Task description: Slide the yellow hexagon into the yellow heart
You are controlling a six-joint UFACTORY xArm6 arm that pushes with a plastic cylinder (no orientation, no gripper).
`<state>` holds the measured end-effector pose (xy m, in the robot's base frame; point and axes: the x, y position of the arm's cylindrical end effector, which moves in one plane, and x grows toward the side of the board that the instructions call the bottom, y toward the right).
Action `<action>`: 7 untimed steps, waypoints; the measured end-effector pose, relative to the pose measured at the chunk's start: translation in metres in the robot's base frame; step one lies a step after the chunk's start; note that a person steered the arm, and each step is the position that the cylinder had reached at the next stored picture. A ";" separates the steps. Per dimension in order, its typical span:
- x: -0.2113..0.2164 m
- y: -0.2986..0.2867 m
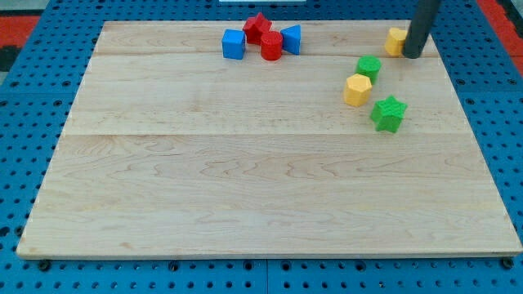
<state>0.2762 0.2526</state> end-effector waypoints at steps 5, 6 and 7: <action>0.099 -0.023; 0.117 -0.061; 0.141 -0.063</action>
<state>0.4170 0.1896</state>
